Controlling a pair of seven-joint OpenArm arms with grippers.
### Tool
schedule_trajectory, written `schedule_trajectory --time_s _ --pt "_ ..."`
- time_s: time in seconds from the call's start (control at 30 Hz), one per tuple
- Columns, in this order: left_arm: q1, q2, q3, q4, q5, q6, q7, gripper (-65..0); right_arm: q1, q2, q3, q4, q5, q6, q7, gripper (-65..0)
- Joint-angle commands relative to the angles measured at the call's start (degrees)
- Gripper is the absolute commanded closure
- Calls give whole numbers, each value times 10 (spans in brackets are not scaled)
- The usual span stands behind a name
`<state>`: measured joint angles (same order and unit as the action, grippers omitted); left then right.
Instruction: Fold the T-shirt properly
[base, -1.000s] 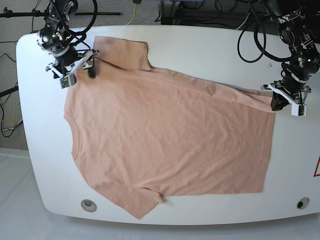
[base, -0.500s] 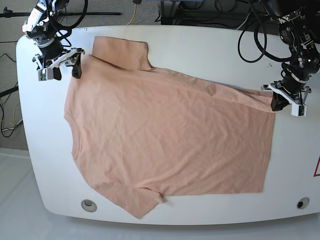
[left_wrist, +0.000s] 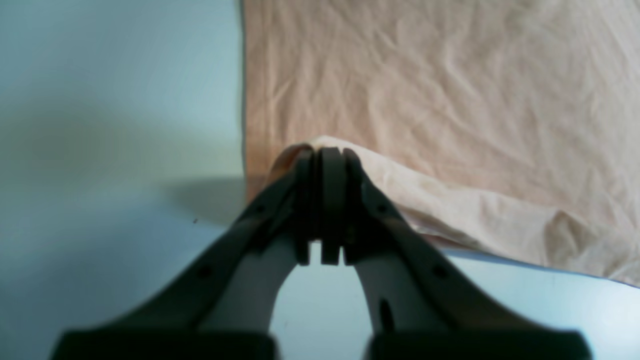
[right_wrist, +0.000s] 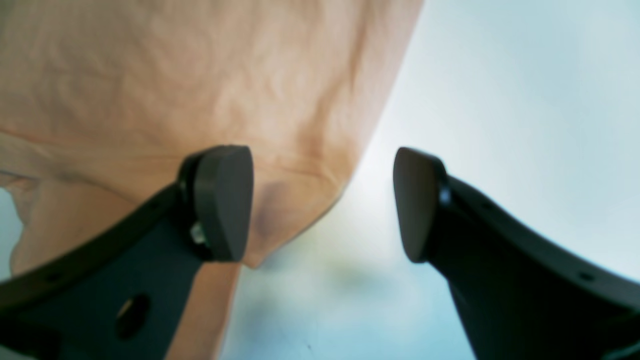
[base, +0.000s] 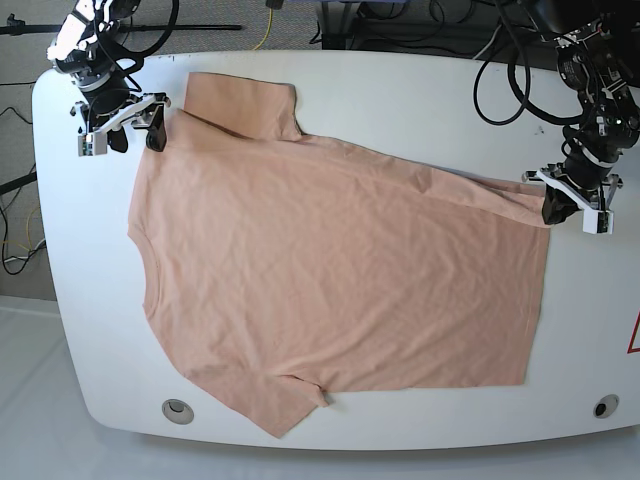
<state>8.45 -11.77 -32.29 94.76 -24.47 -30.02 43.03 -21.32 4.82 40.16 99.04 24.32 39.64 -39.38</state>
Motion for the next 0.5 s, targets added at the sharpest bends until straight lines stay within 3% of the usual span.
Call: schedule_trajectory --time_s 0.0,0.47 --pt "-5 -7 -1 13 -8 -1 -16 0 1 -10 1 6 5 4 9 -418" --pt "-8 -6 -1 8 -9 2 -17 0 2 -38 -1 6 44 4 -37 -422"
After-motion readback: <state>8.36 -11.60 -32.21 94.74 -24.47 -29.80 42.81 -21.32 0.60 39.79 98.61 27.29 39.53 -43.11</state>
